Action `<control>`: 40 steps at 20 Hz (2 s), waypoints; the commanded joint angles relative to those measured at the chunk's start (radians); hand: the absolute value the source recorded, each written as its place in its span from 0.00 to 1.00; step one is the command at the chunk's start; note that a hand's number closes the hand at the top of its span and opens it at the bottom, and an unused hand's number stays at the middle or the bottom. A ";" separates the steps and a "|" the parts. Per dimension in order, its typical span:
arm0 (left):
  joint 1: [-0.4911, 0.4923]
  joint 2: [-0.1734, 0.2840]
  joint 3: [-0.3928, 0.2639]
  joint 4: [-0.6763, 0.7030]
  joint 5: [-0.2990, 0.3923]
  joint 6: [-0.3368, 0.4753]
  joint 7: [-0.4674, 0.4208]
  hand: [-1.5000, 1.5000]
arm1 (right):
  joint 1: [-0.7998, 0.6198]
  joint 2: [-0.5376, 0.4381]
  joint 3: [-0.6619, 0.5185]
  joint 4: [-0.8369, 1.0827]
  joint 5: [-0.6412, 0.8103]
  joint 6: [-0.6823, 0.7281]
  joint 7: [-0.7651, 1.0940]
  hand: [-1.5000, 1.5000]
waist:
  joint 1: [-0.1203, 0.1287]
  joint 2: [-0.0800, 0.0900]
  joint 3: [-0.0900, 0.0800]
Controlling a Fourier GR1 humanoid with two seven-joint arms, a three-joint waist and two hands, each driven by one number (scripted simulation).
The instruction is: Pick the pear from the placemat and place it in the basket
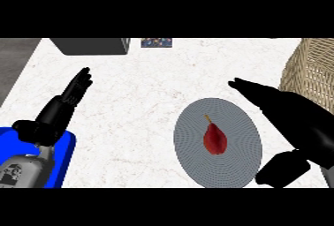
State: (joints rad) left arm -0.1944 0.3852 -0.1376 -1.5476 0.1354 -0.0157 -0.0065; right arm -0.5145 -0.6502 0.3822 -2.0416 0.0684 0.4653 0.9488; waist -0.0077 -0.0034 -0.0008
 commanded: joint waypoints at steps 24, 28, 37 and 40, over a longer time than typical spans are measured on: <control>0.028 -0.083 0.124 -0.060 -0.064 -0.134 0.055 0.50 | 0.288 0.304 -0.039 0.300 0.570 -0.163 -0.490 0.00 | 0.008 0.002 0.001; 0.069 -0.078 0.140 -0.035 -0.080 -0.170 -0.003 0.50 | 0.256 0.355 -0.052 0.398 0.600 -0.193 -0.588 0.00 | 0.010 0.003 0.001; 0.041 -0.171 0.117 -0.001 -0.177 -0.134 -0.022 0.50 | 0.319 0.415 -0.048 0.303 0.689 -0.115 -0.532 0.00 | 0.006 0.003 0.001; -0.019 -0.167 0.129 -0.019 -0.185 -0.132 0.047 0.50 | 0.323 0.457 0.001 0.386 0.766 -0.160 -0.548 0.00 | 0.007 0.003 0.001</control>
State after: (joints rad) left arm -0.1747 0.2347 -0.0082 -1.5890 -0.0223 -0.1532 0.0270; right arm -0.2067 -0.2319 0.3462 -1.6883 0.7638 0.3249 0.3948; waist -0.0004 -0.0006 -0.0002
